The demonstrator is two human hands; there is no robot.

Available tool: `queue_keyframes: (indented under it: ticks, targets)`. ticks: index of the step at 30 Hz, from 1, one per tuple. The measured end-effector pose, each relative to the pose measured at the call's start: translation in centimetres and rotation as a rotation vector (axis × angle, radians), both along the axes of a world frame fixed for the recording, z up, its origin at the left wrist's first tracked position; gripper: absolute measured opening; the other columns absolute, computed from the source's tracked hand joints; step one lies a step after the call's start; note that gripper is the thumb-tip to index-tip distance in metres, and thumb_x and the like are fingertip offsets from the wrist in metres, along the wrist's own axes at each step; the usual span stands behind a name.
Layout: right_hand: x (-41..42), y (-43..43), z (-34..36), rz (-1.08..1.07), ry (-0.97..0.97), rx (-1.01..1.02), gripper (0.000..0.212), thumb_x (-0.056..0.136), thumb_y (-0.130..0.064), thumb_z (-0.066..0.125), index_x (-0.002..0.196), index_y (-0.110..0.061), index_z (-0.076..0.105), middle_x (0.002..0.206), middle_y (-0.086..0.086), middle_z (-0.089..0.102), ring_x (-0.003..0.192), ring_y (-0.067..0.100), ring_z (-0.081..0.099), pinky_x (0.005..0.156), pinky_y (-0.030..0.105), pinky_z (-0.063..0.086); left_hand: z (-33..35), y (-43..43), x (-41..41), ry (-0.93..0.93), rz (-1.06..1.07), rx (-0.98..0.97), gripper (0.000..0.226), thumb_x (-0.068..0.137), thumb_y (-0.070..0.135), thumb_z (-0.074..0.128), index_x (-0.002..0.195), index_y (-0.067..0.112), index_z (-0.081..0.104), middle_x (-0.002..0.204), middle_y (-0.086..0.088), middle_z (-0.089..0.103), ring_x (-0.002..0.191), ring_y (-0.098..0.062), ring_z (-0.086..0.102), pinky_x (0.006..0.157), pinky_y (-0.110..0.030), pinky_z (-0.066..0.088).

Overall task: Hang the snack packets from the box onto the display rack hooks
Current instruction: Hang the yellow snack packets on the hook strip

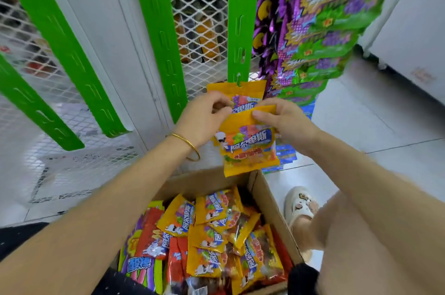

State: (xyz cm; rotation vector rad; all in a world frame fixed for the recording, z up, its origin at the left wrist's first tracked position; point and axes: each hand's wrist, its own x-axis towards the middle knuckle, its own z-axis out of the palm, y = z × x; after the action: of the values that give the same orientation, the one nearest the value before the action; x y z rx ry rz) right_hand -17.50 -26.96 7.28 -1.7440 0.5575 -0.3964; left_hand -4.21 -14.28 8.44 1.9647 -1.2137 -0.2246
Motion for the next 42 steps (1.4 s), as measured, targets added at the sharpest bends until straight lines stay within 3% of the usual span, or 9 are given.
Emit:
queue_keyframes:
  ticks: [3, 5, 10, 15, 21, 26, 33, 38, 42]
  targets:
    - [0.6, -0.6, 0.9, -0.092, -0.112, -0.088, 0.013, 0.091, -0.015, 0.059, 0.080, -0.023, 0.058, 0.069, -0.007, 0.063, 0.068, 0.005, 0.061, 0.069, 0.019, 0.050, 3.1, -2.4, 0.7, -0.013, 0.149, -0.199, 0.039, 0.087, 0.012, 0.060, 0.124, 0.006, 0.049, 0.109, 0.000, 0.052, 0.094, -0.011, 0.053, 0.079, -0.013, 0.039]
    - [1.3, -0.4, 1.6, -0.134, -0.184, -0.136, 0.017, 0.090, -0.013, 0.059, 0.077, -0.024, 0.058, 0.067, -0.006, 0.060, 0.062, 0.000, 0.058, 0.063, 0.012, 0.047, 4.7, -3.8, 0.8, 0.027, 0.202, -0.267, 0.040, 0.087, 0.013, 0.060, 0.123, 0.003, 0.046, 0.096, 0.004, 0.053, 0.084, -0.008, 0.053, 0.075, -0.015, 0.042]
    - [2.7, -0.3, 3.0, -0.260, -0.335, -0.263, 0.009, 0.088, -0.017, 0.063, 0.079, -0.018, 0.062, 0.068, -0.005, 0.063, 0.064, 0.002, 0.060, 0.063, 0.015, 0.047, 6.0, -5.7, 1.1, 0.021, 0.191, -0.238, 0.016, 0.090, 0.025, 0.057, 0.087, 0.014, 0.046, 0.071, 0.001, 0.047, 0.070, -0.018, 0.050, 0.066, -0.032, 0.043]
    - [4.1, 0.0, 3.5, -0.406, -0.403, -0.487, 0.006, 0.090, -0.022, 0.060, 0.087, -0.018, 0.063, 0.070, -0.010, 0.061, 0.071, 0.010, 0.059, 0.069, 0.032, 0.048, 7.1, -5.8, 1.3, 0.002, 0.155, -0.214, 0.043, 0.091, 0.026, 0.057, 0.056, 0.018, 0.033, 0.055, 0.004, 0.029, 0.048, -0.007, 0.028, 0.041, -0.014, 0.025]
    - [5.1, -0.1, 3.9, -0.515, -0.434, -0.589, 0.017, 0.091, -0.027, 0.056, 0.087, -0.012, 0.062, 0.071, -0.002, 0.062, 0.067, 0.018, 0.058, 0.063, 0.043, 0.048, 7.5, -5.4, 1.3, 0.110, 0.136, -0.209, 0.044, 0.090, 0.026, 0.059, 0.057, 0.019, 0.030, 0.056, 0.003, 0.026, 0.036, 0.000, 0.028, 0.039, -0.010, 0.024]
    - [5.3, 0.0, 3.9, -0.542, -0.350, -0.695, 0.018, 0.091, -0.028, 0.057, 0.082, -0.012, 0.057, 0.069, 0.003, 0.061, 0.063, 0.021, 0.055, 0.058, 0.039, 0.044, 7.7, -5.1, 1.2, 0.150, 0.147, -0.199, 0.045, 0.088, 0.026, 0.061, 0.054, 0.019, 0.032, 0.053, 0.005, 0.027, 0.035, 0.000, 0.028, 0.038, -0.010, 0.025]
    - [5.2, 0.3, 3.6, -0.522, -0.264, -0.722, 0.019, 0.092, -0.028, 0.056, 0.083, -0.012, 0.054, 0.070, 0.002, 0.059, 0.063, 0.021, 0.053, 0.056, 0.033, 0.037, 7.9, -4.8, 1.2, 0.163, 0.153, -0.190, 0.028, 0.086, 0.032, 0.063, 0.073, 0.009, 0.054, 0.068, -0.009, 0.041, 0.060, -0.016, 0.038, 0.053, -0.026, 0.033]
    - [5.1, 0.2, 2.7, -0.441, -0.161, -0.703, 0.018, 0.094, -0.031, 0.052, 0.085, -0.018, 0.043, 0.072, 0.001, 0.057, 0.064, 0.023, 0.052, 0.055, 0.033, 0.034, 7.7, -4.7, 1.4, 0.151, 0.156, -0.193, 0.040, 0.086, 0.033, 0.062, 0.086, -0.008, 0.061, 0.074, -0.019, 0.057, 0.066, -0.017, 0.049, 0.059, -0.034, 0.048]
    - [4.4, 0.4, 2.0, -0.375, -0.135, -0.623, 0.019, 0.096, -0.029, 0.049, 0.101, -0.011, 0.046, 0.084, 0.004, 0.060, 0.072, 0.026, 0.056, 0.060, 0.039, 0.044, 7.2, -4.3, 1.6, 0.121, 0.147, -0.202, 0.033, 0.088, 0.028, 0.061, 0.093, -0.005, 0.064, 0.080, -0.021, 0.064, 0.069, -0.017, 0.053, 0.069, -0.034, 0.051]
